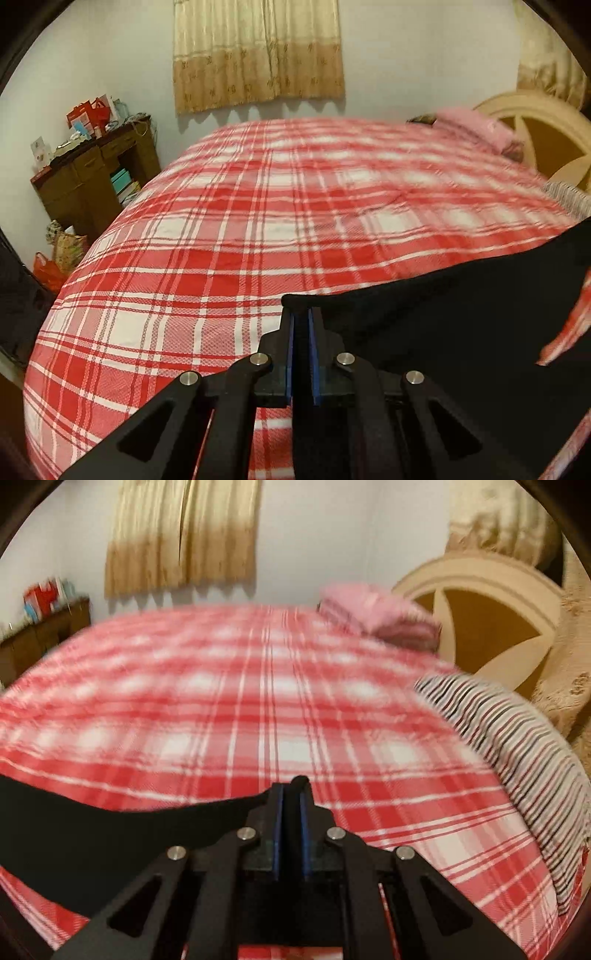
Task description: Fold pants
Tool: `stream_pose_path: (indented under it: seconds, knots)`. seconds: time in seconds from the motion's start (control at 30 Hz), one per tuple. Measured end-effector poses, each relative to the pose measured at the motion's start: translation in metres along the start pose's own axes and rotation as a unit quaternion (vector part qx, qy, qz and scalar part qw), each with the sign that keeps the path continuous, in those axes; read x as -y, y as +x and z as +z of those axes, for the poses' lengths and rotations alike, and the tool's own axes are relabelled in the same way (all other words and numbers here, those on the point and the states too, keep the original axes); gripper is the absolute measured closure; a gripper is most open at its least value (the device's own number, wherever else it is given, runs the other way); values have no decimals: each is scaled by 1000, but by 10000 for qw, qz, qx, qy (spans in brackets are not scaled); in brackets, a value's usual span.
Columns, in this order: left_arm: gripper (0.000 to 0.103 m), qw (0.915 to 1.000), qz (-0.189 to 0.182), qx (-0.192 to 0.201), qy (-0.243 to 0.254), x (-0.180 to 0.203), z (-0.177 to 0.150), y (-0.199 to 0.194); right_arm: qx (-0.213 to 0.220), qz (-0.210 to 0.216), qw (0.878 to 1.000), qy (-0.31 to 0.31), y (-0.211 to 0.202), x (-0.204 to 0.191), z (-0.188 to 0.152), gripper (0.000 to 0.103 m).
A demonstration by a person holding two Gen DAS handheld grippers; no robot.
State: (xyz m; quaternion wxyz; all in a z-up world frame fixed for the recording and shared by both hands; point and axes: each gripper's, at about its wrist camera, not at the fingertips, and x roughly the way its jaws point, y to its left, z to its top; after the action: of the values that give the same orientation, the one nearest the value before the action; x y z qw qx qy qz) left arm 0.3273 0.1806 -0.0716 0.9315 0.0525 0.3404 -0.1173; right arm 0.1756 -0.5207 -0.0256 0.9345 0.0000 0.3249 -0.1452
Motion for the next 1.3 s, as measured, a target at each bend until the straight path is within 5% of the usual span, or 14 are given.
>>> stream_pose_path:
  seconds: [0.17, 0.33, 0.63, 0.87, 1.0, 1.3]
  knots:
    - [96, 9983, -421, 358, -196, -8, -20, -34, 1052, 300, 9939, 155, -78, 19, -6, 93]
    - [96, 9941, -813, 660, -291, -16, -53, -65, 1396, 460, 9884, 375, -120, 37, -44, 93]
    - [96, 9929, -1129, 324, -183, -15, -124, -80, 695, 665, 9907, 967, -140, 64, -151, 93]
    - [94, 9953, -929, 202, 176, -11, -142, -90, -70, 380, 9949, 936, -134, 67, -188, 92]
    - [94, 9956, -806, 135, 452, -8, -154, -100, -132, 38, 9944, 1050, -152, 77, -199, 52]
    - [94, 9984, -409, -13, 391, -33, -181, -123, 551, 200, 9933, 999, -199, 37, -184, 43]
